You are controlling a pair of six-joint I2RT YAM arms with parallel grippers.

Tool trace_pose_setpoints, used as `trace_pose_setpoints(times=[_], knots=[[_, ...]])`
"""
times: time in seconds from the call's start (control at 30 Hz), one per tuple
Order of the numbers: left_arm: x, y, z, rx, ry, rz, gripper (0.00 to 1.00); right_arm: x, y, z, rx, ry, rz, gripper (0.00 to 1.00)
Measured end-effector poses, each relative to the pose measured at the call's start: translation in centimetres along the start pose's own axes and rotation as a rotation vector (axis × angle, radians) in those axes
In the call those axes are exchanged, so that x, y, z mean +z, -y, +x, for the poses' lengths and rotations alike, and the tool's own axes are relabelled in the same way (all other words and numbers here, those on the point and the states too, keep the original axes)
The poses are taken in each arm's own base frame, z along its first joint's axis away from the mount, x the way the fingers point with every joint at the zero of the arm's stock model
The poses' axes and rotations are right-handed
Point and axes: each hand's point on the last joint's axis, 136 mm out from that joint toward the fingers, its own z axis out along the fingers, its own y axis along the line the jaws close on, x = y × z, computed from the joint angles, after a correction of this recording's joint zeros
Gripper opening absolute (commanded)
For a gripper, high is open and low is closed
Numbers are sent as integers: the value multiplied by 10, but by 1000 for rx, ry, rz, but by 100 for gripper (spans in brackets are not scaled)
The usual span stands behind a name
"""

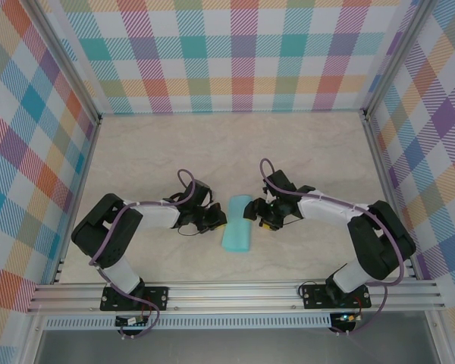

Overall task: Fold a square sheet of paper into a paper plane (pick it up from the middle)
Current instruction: Hold the square sheet of paper at the center of the table.

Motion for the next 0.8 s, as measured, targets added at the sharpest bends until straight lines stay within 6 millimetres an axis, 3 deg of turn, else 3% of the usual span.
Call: trace_pose_setpoints(times=[0.8], knots=[[4,4,6,-39,41,11,0,-21,-7,-5,-21,73,-9,62]])
